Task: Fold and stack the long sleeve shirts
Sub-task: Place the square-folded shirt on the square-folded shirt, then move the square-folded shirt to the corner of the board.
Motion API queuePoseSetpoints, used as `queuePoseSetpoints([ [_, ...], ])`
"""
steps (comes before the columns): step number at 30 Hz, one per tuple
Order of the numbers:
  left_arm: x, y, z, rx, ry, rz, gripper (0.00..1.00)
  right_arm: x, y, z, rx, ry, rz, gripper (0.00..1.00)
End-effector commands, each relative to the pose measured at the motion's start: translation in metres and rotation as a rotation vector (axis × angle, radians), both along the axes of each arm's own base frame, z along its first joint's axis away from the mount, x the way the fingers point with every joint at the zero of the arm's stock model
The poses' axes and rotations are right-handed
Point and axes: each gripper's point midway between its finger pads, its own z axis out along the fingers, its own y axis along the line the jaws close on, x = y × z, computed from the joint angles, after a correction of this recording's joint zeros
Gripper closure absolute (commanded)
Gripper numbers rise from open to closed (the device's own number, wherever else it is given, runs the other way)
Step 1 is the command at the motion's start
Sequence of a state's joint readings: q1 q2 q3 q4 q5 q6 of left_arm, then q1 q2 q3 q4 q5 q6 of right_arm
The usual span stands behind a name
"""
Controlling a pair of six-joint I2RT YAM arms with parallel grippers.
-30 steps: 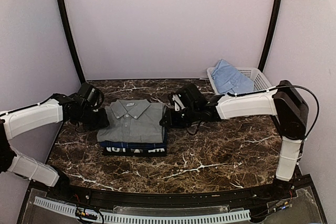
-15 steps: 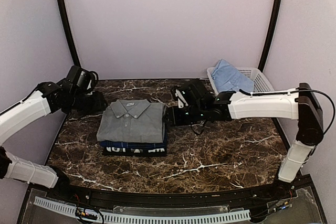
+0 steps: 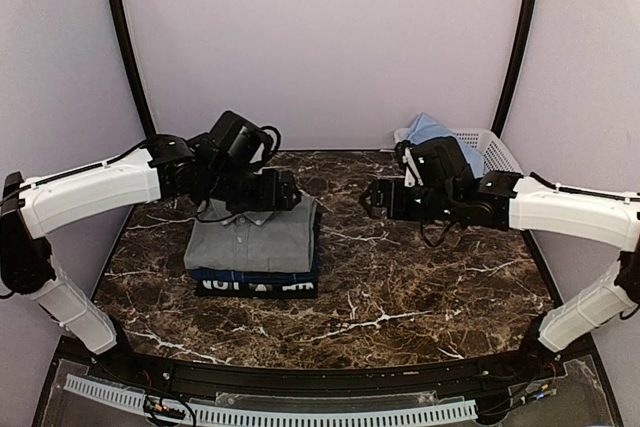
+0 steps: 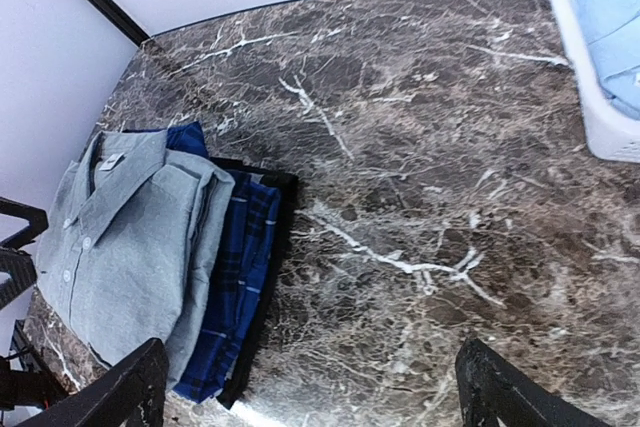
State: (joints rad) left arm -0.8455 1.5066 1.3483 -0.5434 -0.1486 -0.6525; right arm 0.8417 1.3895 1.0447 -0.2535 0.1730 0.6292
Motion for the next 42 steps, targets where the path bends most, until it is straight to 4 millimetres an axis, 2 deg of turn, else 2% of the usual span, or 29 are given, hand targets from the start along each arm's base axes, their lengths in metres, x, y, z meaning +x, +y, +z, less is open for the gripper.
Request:
queuePoseSetpoints([
  [1,0.003,-0.050,0.003,-0.027,-0.011,-0.080,0.09,0.003,-0.041,0.020,0.009,-0.069,-0.123,0.02],
  [2,0.006,-0.058,0.008,-0.041,-0.023,-0.088,0.09,0.001,-0.047,0.024,0.014,-0.081,-0.136,0.01],
  [3,0.006,-0.068,-0.005,-0.021,-0.006,-0.104,0.09,-0.001,-0.053,0.027,0.016,-0.089,-0.149,0.01],
  [4,0.010,-0.076,0.001,-0.037,-0.017,-0.111,0.08,-0.003,-0.058,0.030,0.018,-0.095,-0.161,0.01],
  [5,0.011,-0.085,-0.011,-0.023,0.000,-0.124,0.08,-0.005,-0.063,0.032,0.019,-0.101,-0.172,0.01],
  [6,0.014,-0.093,-0.007,-0.034,-0.007,-0.131,0.08,-0.007,-0.067,0.034,0.020,-0.104,-0.182,0.01],
  [7,0.015,-0.101,-0.021,-0.019,0.012,-0.142,0.08,-0.009,-0.071,0.036,0.025,-0.108,-0.189,0.01],
  [8,0.018,-0.109,-0.017,-0.030,0.004,-0.150,0.07,-0.011,-0.075,0.038,0.026,-0.113,-0.201,0.01],
  [9,0.019,-0.118,-0.031,-0.012,0.022,-0.164,0.07,-0.013,-0.079,0.040,0.030,-0.117,-0.209,0.01],
  [10,0.021,-0.125,-0.027,-0.023,0.014,-0.171,0.07,-0.015,-0.083,0.041,0.035,-0.121,-0.218,0.01],
  [11,0.024,-0.135,-0.034,-0.019,0.020,-0.181,0.06,-0.017,-0.086,0.043,0.037,-0.126,-0.223,0.01],
  [14,0.031,-0.148,-0.050,-0.011,0.036,-0.183,0.04,-0.021,-0.094,0.046,0.047,-0.135,-0.236,0.01],
  [19,0.042,-0.163,-0.089,0.034,0.070,-0.175,0.02,-0.025,-0.100,0.049,0.050,-0.138,-0.247,0.01],
  [26,0.049,-0.163,-0.142,0.114,0.121,-0.153,0.01,-0.022,-0.095,0.049,0.054,-0.135,-0.240,0.01],
  [30,0.051,-0.155,-0.162,0.153,0.148,-0.126,0.01,-0.021,-0.090,0.046,0.050,-0.125,-0.229,0.01],
  [42,0.052,-0.112,-0.185,0.215,0.205,-0.014,0.01,-0.017,-0.084,0.036,0.034,-0.108,-0.219,0.01],
])
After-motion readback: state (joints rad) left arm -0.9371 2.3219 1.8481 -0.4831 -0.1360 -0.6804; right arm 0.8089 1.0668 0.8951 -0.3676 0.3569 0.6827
